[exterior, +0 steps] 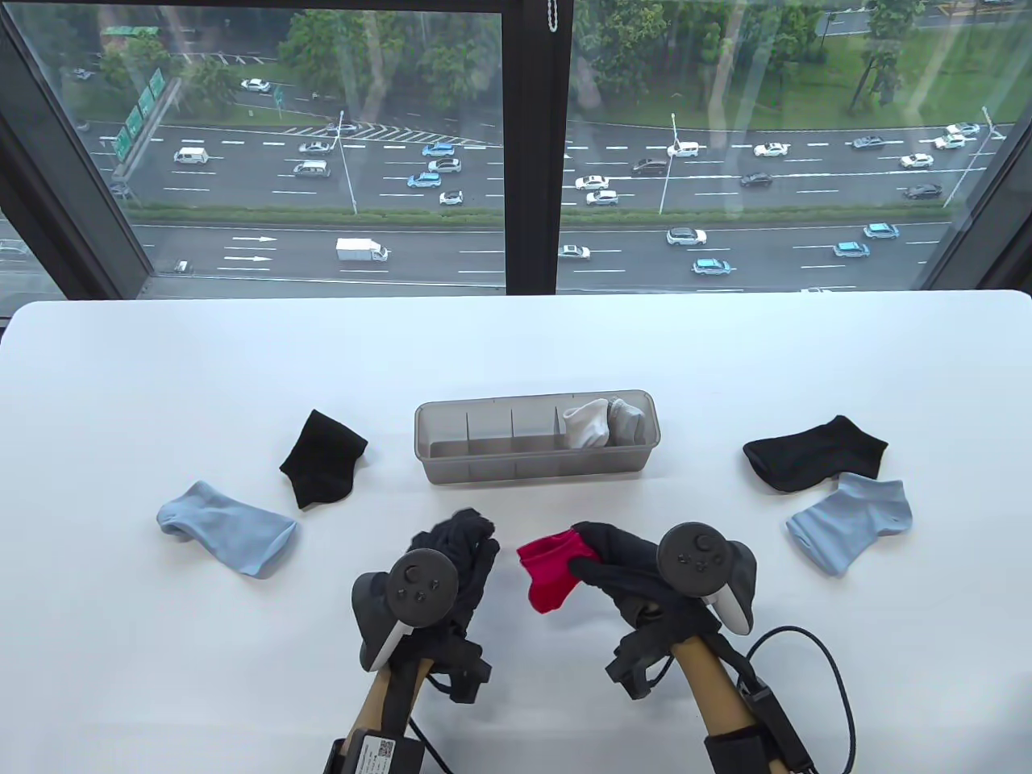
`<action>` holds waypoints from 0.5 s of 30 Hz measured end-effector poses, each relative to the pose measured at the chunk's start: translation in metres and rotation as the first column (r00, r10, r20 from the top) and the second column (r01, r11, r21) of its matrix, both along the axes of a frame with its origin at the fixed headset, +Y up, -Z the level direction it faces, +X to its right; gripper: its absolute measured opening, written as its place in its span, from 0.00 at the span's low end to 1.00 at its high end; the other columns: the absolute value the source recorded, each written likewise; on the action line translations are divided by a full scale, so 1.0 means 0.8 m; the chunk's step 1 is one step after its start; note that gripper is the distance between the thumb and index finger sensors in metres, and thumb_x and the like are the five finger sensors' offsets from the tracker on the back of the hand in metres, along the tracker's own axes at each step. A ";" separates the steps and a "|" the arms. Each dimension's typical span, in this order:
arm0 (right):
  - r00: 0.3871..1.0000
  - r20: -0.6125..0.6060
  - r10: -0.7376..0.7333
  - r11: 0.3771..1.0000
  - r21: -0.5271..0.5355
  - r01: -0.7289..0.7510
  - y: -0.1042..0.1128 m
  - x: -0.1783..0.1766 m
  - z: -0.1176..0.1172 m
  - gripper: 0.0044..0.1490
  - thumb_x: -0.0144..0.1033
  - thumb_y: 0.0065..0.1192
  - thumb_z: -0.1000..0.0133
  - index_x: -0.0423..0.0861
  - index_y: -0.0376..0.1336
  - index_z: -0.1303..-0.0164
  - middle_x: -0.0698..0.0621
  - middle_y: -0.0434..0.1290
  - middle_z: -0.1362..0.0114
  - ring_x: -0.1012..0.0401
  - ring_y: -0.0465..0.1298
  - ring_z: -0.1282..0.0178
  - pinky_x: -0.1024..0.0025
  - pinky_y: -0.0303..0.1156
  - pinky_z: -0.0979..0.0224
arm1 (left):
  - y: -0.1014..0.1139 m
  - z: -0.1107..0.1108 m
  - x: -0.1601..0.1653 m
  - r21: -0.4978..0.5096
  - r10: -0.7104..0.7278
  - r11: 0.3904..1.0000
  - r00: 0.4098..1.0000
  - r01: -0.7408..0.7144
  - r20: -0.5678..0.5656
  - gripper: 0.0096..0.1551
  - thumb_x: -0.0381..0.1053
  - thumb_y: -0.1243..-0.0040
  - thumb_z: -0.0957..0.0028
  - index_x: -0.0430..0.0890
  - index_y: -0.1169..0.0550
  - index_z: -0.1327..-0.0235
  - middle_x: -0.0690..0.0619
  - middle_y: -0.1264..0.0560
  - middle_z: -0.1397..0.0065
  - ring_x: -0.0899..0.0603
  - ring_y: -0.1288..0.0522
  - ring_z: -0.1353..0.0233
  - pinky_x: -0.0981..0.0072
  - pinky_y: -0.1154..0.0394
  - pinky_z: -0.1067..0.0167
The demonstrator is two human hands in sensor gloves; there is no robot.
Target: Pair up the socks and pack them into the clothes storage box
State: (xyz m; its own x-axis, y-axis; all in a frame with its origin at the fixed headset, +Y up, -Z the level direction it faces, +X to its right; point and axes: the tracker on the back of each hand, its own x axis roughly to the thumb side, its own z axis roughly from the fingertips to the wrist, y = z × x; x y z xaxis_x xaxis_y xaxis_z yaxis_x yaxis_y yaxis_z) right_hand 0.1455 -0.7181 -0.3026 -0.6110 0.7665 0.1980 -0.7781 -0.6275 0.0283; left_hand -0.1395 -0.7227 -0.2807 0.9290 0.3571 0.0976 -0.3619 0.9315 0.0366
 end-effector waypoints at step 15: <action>0.800 0.477 0.365 0.875 0.117 -0.469 0.090 -0.094 -0.101 0.31 0.47 0.70 0.43 0.49 0.66 0.31 0.46 0.79 0.31 0.54 0.78 0.33 0.51 0.65 0.18 | -0.020 -0.014 -0.007 -0.265 -0.359 0.898 0.933 0.351 0.017 0.50 0.71 0.58 0.46 0.61 0.69 0.24 0.60 0.76 0.15 0.46 0.78 0.15 0.45 0.75 0.19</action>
